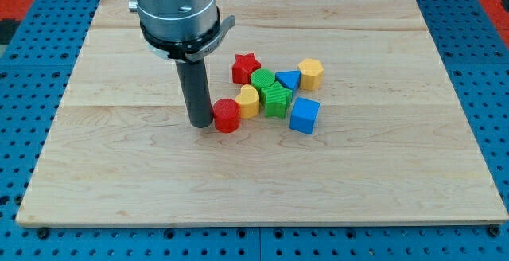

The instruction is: Slide the blue cube close to the green star

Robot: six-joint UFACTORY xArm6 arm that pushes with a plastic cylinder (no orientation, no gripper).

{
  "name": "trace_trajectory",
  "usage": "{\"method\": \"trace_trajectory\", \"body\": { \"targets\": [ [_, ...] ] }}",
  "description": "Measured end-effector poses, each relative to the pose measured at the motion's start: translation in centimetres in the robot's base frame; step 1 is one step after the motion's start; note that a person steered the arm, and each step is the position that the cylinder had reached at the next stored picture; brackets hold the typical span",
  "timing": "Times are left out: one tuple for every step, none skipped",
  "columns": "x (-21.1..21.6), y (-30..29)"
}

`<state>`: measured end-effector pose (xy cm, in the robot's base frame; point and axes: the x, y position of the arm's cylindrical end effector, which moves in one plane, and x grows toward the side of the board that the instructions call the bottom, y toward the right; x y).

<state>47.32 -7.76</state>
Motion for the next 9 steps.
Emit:
{"method": "trace_trajectory", "body": {
  "targets": [
    [0.0,0.0],
    [0.0,0.0],
    [0.4,-0.1],
    [2.6,-1.0],
    [6.2,-0.3],
    [7.5,2.8],
    [7.5,6.2],
    [7.4,8.5],
    [7.0,9.8]
  ]
}}
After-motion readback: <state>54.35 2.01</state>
